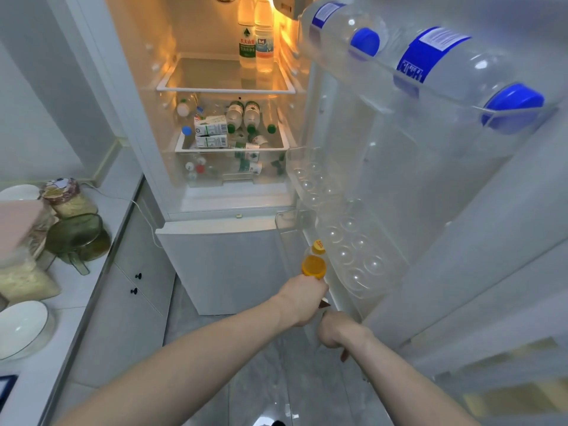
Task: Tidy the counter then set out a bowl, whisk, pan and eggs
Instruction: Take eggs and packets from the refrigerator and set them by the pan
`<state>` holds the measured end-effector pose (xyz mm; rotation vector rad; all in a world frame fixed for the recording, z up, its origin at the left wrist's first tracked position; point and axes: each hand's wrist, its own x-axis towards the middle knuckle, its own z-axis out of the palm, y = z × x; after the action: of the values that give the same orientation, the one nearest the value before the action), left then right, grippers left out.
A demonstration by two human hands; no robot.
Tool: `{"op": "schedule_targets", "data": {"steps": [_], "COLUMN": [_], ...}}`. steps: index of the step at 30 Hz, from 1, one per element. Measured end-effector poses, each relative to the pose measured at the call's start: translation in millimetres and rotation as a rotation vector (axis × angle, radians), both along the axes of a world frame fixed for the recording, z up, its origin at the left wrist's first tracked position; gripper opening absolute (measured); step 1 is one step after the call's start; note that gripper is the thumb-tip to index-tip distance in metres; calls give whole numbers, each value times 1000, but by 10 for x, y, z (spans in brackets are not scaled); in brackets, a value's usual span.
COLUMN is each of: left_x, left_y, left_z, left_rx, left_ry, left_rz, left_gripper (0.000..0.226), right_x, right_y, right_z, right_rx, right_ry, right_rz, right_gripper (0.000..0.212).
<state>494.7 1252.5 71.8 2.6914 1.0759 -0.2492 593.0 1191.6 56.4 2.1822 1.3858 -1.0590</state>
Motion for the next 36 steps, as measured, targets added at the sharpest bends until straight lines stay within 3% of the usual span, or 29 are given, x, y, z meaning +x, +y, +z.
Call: {"op": "schedule_targets", "data": {"steps": [5, 10, 15, 21, 23, 31, 36], "left_x": [-447, -883, -1252, -1682, -1795, -2199, -2267], "left_y": [-189, -345, -453, -597, -655, -823, -920], "left_z": [160, 118, 79, 91, 94, 65, 87], "left_rx": [-57, -134, -158, -157, -151, -109, -103], "left_ry": [-341, -443, -487, -503, -495, -499, -509], "left_rz": [139, 330, 447, 564, 576, 628, 664], "left_gripper": [2, 16, 14, 16, 17, 16, 17], "right_x": [45, -95, -145, -334, -365, -308, -405], "right_y": [164, 186, 217, 150, 114, 89, 6], "right_z": [-178, -69, -42, -21, -15, -91, 27], "right_rx": [-104, -180, -138, -42, 5, -5, 105], "right_ry": [26, 37, 17, -75, -68, -54, -68], "right_rz": [-36, -93, -208, -226, -265, -209, -251], "right_gripper": [40, 33, 43, 19, 29, 33, 13]}}
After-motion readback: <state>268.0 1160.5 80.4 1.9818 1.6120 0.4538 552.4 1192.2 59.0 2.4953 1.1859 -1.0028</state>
